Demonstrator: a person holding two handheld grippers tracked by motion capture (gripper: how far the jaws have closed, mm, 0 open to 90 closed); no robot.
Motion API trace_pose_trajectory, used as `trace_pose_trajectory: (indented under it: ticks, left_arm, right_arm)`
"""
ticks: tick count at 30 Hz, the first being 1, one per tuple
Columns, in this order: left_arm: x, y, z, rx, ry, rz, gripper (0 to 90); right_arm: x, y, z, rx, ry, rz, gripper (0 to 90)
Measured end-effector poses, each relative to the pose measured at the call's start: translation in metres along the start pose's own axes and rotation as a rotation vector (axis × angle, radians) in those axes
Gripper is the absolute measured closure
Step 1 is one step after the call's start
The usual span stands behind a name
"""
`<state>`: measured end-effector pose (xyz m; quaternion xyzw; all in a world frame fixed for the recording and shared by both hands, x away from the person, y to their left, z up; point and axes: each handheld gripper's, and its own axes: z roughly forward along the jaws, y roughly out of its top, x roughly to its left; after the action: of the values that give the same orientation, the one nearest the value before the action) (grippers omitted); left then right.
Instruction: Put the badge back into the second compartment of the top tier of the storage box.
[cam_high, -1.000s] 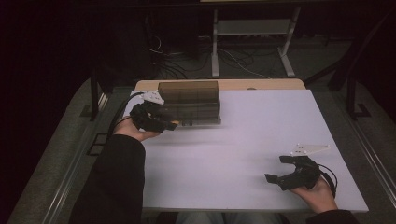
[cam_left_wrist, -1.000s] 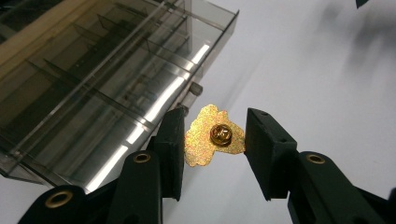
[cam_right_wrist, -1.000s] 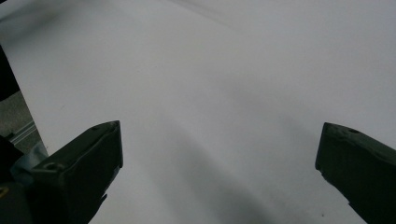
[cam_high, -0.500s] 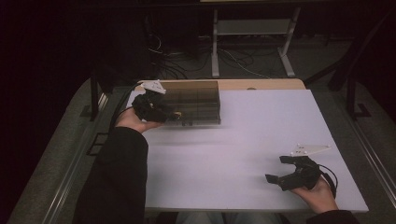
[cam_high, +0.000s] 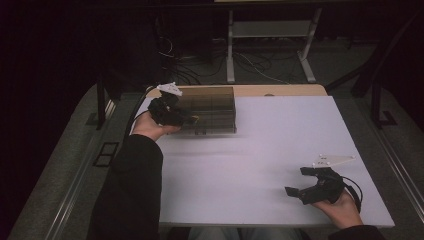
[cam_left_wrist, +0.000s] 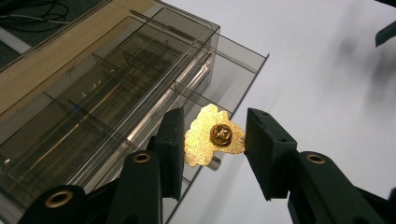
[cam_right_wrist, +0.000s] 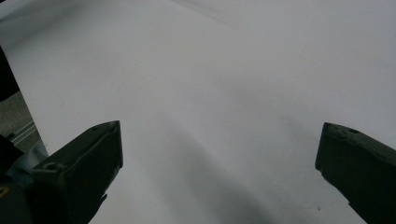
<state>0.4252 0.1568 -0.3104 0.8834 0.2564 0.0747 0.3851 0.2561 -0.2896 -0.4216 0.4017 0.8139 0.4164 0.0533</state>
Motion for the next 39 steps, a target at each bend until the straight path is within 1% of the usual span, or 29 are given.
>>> trace_pose_trajectory:
  ticks: [4,5,7,17,20,21,22,23,25,26,28,30,32,33,36,38,39]
  left_arm:
    - [0.004,-0.001,0.007,-0.003,0.004,-0.011,58.1]
    - [0.005,-0.001,0.008,-0.003,0.005,-0.008,58.1]
    - [0.006,-0.001,0.011,-0.008,0.015,-0.016,58.1]
    - [0.011,-0.002,0.03,-0.012,0.003,-0.039,58.1]
    - [0.011,-0.002,0.037,-0.003,0.003,-0.043,58.1]
    - [0.011,-0.001,0.038,0.004,0.002,-0.035,58.1]
    - [0.01,-0.001,0.04,0.0,0.003,-0.039,58.1]
    - [0.01,-0.001,0.041,0.004,0.001,-0.035,58.1]
    - [0.01,-0.001,0.043,0.003,0.003,-0.042,58.1]
    - [0.011,-0.001,0.044,0.007,0.006,-0.036,58.1]
    - [0.011,-0.002,0.045,0.009,0.012,-0.05,58.1]
    - [0.012,-0.003,0.047,0.023,0.016,-0.053,58.1]
    - [0.014,-0.004,0.047,0.046,0.021,-0.044,58.0]
    - [0.015,-0.004,0.047,0.043,0.019,-0.053,58.0]
    - [0.016,-0.005,0.048,0.044,0.015,-0.065,58.0]
    - [0.015,-0.005,0.049,0.053,0.014,-0.064,57.8]
    - [0.015,-0.005,0.049,0.05,0.012,-0.067,60.6]
  right_arm:
    - [0.0,0.0,0.0,-0.001,0.0,-0.002,0.0]
    - [0.0,0.0,0.0,-0.002,0.001,-0.001,0.0]
    - [-0.001,-0.001,-0.001,-0.003,-0.002,0.001,0.0]
    - [-0.001,-0.001,-0.002,-0.002,-0.003,0.001,0.0]
    - [-0.002,-0.002,-0.002,-0.004,-0.001,-0.002,0.0]
    - [-0.002,-0.002,-0.002,-0.004,-0.001,0.0,0.0]
    - [-0.002,-0.002,-0.002,-0.003,-0.002,0.001,0.0]
    - [-0.002,-0.002,-0.001,-0.002,-0.001,0.001,0.0]
    - [-0.001,-0.002,-0.001,-0.001,-0.003,0.0,0.0]
    - [-0.001,-0.002,-0.001,-0.001,-0.001,-0.001,0.0]
    - [0.0,-0.002,-0.001,0.0,0.001,-0.002,0.0]
    - [-0.001,-0.002,-0.001,0.001,0.001,-0.003,0.0]
    - [-0.001,-0.002,-0.001,0.001,-0.001,0.001,0.0]
    - [-0.001,-0.002,-0.001,0.003,-0.001,0.004,0.0]
    - [-0.001,-0.001,-0.001,0.003,0.002,-0.001,0.0]
    - [-0.001,-0.002,-0.001,0.001,0.002,-0.002,0.0]
    - [-0.001,-0.002,-0.001,0.0,0.002,-0.002,0.0]
